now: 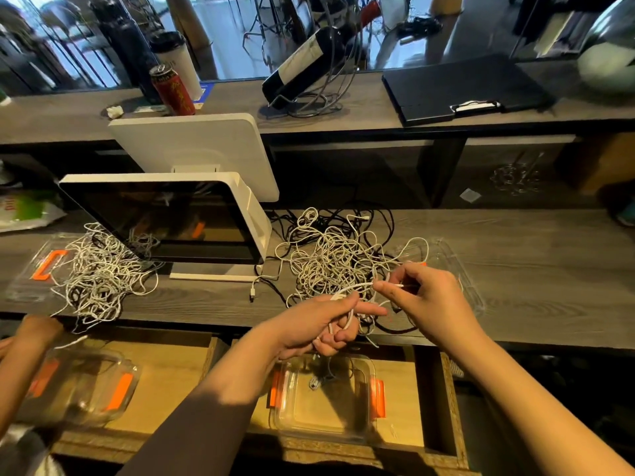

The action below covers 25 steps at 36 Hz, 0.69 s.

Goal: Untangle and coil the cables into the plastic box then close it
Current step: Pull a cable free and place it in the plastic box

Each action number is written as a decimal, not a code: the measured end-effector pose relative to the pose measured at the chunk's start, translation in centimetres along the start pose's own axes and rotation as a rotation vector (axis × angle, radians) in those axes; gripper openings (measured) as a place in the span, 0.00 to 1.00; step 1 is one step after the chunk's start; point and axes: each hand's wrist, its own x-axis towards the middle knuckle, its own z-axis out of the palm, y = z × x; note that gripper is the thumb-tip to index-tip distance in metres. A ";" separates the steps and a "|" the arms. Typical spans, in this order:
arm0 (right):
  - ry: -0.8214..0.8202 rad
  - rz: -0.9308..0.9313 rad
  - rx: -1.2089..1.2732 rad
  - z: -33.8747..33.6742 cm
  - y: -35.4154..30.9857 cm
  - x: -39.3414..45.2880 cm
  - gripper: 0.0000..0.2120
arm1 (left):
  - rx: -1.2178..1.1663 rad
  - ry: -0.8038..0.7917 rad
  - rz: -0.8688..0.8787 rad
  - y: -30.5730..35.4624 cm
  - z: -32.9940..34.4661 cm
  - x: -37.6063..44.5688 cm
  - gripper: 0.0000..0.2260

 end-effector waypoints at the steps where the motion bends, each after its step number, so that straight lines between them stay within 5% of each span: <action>1: -0.007 0.006 0.001 0.1 0.1 -0.1 0.18 | -0.005 0.024 0.013 0.0 -0.1 0.0 0.21; 25: -0.110 0.040 0.174 5.5 0.2 -2.5 0.12 | -0.365 0.368 0.333 0.7 1.4 1.4 0.20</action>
